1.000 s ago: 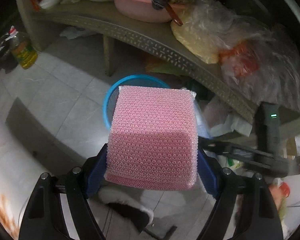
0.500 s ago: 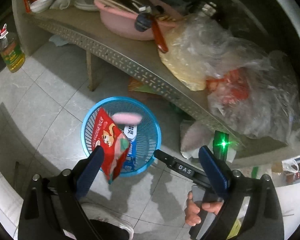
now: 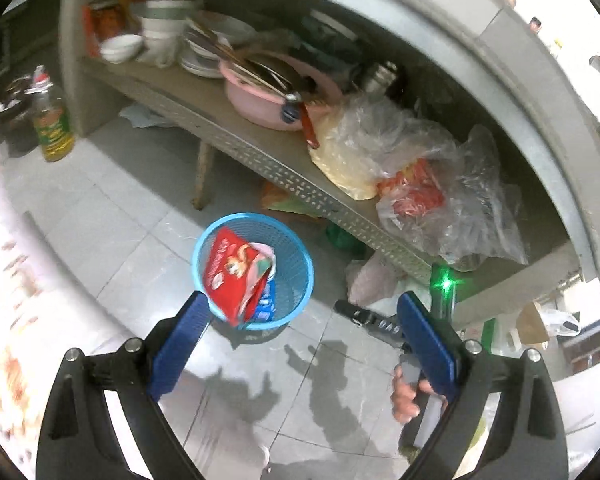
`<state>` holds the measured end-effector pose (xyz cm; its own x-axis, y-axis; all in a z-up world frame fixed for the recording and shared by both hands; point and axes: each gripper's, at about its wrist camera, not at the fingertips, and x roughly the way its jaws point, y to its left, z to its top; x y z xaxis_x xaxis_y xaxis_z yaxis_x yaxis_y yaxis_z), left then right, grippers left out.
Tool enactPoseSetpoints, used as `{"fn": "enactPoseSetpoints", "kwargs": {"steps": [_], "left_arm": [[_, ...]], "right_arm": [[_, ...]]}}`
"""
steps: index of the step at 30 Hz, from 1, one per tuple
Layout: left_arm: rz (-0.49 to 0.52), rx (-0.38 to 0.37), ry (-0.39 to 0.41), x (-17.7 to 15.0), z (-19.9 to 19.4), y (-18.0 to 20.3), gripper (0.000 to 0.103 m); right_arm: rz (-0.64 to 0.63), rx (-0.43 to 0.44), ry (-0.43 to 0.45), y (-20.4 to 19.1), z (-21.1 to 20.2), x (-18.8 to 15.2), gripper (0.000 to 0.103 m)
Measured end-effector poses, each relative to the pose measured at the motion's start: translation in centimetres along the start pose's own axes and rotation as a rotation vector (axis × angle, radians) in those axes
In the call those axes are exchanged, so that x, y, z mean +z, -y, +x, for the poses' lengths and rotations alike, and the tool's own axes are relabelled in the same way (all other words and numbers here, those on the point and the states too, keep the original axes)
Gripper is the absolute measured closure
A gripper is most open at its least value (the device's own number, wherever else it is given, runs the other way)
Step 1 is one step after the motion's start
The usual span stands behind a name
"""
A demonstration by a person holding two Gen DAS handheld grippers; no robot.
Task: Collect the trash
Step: 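Move both tools back over the table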
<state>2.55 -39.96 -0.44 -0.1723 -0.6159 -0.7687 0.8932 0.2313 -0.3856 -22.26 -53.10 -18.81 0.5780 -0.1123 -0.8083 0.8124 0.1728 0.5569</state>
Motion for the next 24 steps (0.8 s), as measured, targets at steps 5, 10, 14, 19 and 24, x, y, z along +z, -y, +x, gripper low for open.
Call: {"fn": "enactPoseSetpoints", "kwargs": {"steps": [5, 10, 14, 19, 24], "left_arm": [[-0.034, 0.077, 0.095, -4.8, -6.7, -2.6, 0.010], [-0.092, 0.192, 0.220, -10.4, -14.4, -6.7, 0.010], [-0.189, 0.257, 0.310, -14.4, -19.6, -10.5, 0.010], [-0.360, 0.380, 0.444, -18.1, -25.8, -16.8, 0.010], [-0.442, 0.497, 0.526, -19.8, -29.0, -22.3, 0.010]], "right_arm": [[-0.143, 0.018, 0.025, -4.4, -2.4, -1.1, 0.025], [-0.350, 0.061, 0.082, -11.2, -5.2, -1.9, 0.020], [-0.572, 0.159, 0.120, -18.6, -6.8, -4.2, 0.016], [-0.843, 0.310, 0.054, -27.6, -5.4, -9.3, 0.013], [-1.054, 0.381, -0.028, -35.0, -2.5, -14.8, 0.010]]}}
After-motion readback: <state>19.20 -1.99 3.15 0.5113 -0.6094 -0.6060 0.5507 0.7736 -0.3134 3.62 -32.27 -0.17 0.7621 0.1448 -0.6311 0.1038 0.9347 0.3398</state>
